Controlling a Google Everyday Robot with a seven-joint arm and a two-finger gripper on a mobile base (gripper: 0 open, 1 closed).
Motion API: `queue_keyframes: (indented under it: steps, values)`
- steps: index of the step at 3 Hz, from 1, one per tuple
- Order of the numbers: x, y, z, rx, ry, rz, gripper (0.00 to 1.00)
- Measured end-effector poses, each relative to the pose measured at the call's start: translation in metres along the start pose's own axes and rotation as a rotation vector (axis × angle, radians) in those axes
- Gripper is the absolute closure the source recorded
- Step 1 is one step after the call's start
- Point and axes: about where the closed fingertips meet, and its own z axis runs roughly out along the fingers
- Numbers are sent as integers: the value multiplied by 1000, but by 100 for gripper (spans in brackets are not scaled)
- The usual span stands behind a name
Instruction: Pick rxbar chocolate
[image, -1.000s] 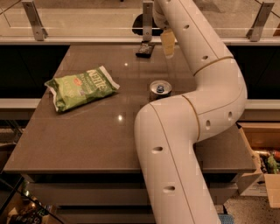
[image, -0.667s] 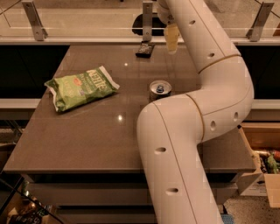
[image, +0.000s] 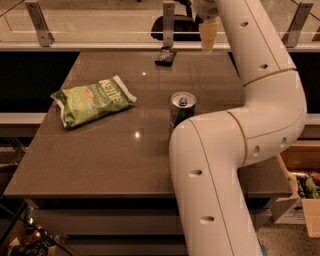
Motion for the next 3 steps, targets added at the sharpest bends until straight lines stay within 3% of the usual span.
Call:
queue_keyframes:
  steps: [1, 3]
  values:
    - [0, 0, 0, 0, 0, 0, 0]
    - [17, -23, -36, 117, 80, 11, 0]
